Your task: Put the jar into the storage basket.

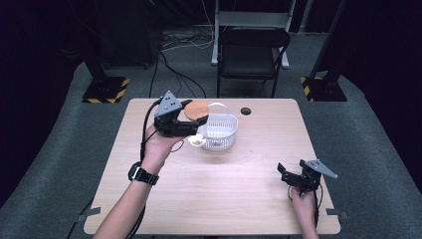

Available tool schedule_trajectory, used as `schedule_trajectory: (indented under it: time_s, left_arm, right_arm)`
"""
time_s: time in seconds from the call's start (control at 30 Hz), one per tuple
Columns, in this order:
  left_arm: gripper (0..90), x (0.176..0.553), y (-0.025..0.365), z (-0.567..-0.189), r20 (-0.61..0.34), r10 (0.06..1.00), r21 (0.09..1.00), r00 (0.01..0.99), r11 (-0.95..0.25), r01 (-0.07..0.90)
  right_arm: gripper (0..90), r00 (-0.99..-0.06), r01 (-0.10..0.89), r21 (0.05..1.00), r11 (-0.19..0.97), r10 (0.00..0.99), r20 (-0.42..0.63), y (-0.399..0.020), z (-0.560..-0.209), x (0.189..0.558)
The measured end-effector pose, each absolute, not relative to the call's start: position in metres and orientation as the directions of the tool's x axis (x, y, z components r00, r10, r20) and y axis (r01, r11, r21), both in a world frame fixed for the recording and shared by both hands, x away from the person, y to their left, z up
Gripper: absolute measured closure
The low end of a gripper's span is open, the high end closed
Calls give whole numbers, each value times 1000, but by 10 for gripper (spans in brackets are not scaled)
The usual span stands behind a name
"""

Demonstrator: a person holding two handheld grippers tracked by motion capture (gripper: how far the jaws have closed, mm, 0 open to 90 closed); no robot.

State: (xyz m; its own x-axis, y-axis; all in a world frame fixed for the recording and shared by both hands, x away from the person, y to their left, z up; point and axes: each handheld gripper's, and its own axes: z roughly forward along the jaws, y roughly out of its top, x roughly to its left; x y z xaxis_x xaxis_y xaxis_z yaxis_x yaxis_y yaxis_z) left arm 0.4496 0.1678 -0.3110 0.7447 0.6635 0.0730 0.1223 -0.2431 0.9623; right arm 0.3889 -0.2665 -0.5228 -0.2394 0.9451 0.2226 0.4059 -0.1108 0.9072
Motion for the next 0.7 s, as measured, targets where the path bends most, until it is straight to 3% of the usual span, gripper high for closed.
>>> schedule_trajectory:
  time_s: [0.7]
  left_arm:
    - [234, 497, 134, -321, 61, 700, 964, 712, -226, 140]
  right_arm:
    - [0, -242, 404, 908, -114, 944, 226, -267, -523, 389]
